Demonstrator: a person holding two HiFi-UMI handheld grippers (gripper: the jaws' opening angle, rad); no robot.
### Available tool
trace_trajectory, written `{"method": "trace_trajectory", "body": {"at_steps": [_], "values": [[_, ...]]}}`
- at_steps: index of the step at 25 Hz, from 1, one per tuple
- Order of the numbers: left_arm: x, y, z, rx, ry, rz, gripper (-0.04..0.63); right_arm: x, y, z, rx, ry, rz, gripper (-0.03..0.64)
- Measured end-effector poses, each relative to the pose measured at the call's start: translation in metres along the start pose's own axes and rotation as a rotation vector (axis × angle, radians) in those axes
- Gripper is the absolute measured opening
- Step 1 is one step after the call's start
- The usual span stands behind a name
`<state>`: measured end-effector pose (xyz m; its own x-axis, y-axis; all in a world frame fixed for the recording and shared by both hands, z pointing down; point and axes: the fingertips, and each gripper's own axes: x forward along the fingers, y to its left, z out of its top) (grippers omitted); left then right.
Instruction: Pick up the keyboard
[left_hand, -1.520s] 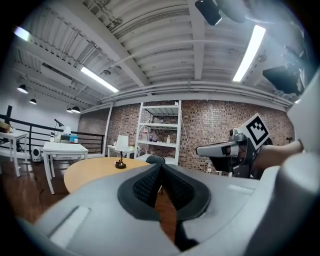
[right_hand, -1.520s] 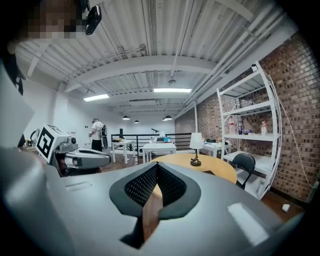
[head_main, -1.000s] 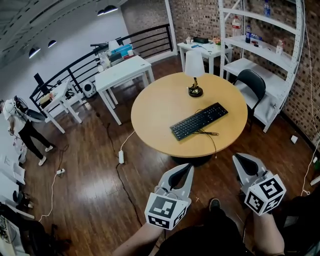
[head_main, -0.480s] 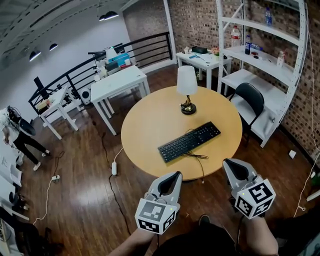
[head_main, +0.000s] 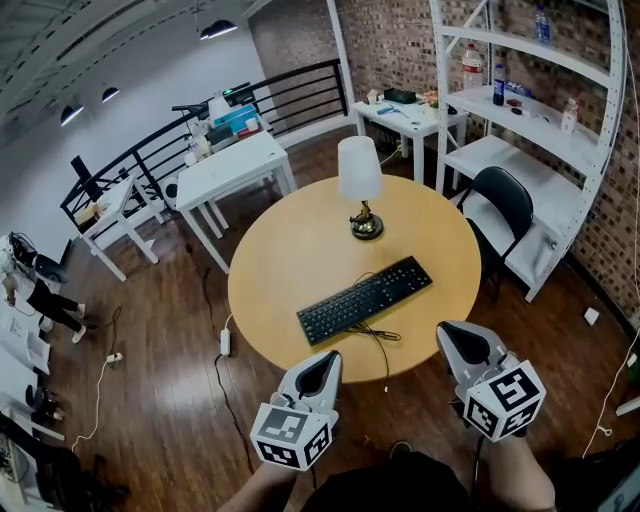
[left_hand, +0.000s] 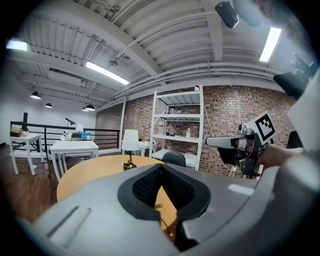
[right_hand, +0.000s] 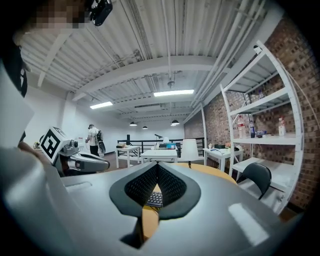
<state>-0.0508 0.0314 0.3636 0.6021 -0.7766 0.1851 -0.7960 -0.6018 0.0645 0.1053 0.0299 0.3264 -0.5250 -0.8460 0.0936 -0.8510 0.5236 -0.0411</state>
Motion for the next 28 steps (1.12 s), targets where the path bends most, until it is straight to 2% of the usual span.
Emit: {"method": "trace_trajectory", "body": {"at_steps": [4,8,13,18,22,28], "values": [[0.025,0.001,-0.002,-0.025,-0.007,0.039,0.0,0.004,-0.035,-0.005,0.021,0.006,0.016,0.002],[0.044,0.008,0.005,-0.095,-0.01,0.057,0.0,0.019,-0.047,-0.009,0.035,0.027,0.027,0.002],[0.062,0.018,0.01,-0.079,0.012,0.023,0.0,0.041,-0.053,-0.013,0.056,0.045,0.037,0.002],[0.083,0.053,0.01,-0.106,0.005,0.016,0.0,0.076,-0.067,-0.009,0.04,0.068,-0.012,0.002],[0.093,0.081,0.02,-0.089,-0.009,0.013,0.0,0.098,-0.063,0.003,0.005,0.071,0.006,0.002],[0.097,0.123,0.024,-0.1,-0.038,0.028,0.0,0.14,-0.072,-0.003,0.022,0.086,-0.007,0.002]]}}
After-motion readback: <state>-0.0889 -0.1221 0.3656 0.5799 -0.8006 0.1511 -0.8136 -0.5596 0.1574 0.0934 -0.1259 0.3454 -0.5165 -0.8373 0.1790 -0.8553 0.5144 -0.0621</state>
